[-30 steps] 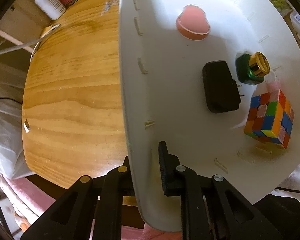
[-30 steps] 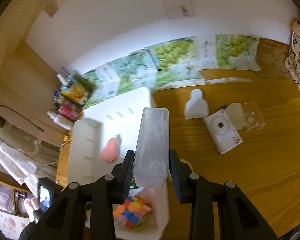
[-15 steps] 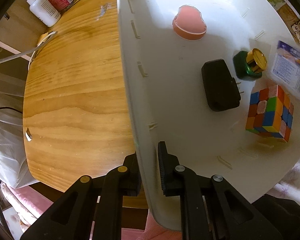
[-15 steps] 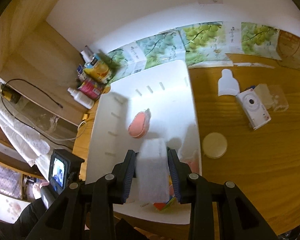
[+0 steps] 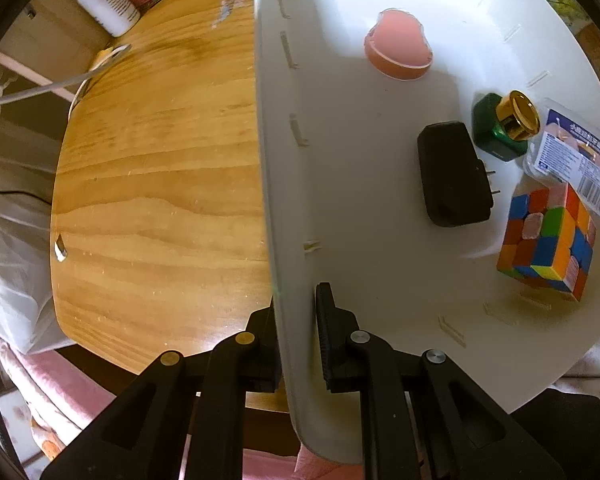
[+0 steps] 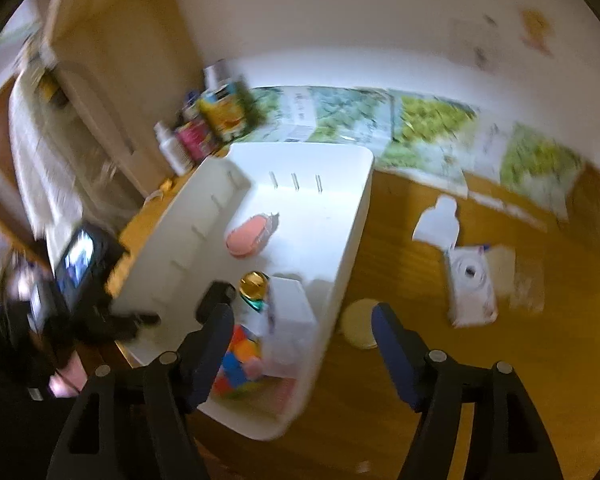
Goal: Organize rigid objects
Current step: 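Carry the clear plastic box into the tray and release it, then move the right gripper back to the gold round compact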
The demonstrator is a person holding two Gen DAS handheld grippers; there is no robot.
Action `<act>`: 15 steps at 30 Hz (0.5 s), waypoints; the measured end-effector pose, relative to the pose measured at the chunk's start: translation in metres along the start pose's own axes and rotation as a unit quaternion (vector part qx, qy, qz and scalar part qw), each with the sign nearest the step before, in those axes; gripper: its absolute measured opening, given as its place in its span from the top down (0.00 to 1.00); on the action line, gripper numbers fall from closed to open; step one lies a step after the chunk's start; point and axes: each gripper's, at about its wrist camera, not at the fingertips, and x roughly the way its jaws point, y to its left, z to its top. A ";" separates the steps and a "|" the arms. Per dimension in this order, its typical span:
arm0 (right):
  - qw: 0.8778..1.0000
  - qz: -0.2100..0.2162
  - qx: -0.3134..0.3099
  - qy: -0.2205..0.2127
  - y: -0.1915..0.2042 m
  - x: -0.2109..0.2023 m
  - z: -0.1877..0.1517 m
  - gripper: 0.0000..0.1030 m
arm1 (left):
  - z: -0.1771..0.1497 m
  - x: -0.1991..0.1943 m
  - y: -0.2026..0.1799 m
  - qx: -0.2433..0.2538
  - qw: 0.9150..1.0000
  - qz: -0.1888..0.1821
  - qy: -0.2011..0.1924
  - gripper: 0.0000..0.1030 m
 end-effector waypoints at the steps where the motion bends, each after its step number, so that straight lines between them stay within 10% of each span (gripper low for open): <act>1: 1.000 -0.002 -0.024 0.000 -0.002 0.000 -0.001 0.30 | -0.001 0.000 0.000 -0.003 1.000 0.002 0.000 0.85; 15: 0.973 0.022 -0.225 -0.044 -0.037 0.029 -0.021 0.30 | -0.005 0.003 -0.004 -0.049 0.998 0.033 0.010 0.82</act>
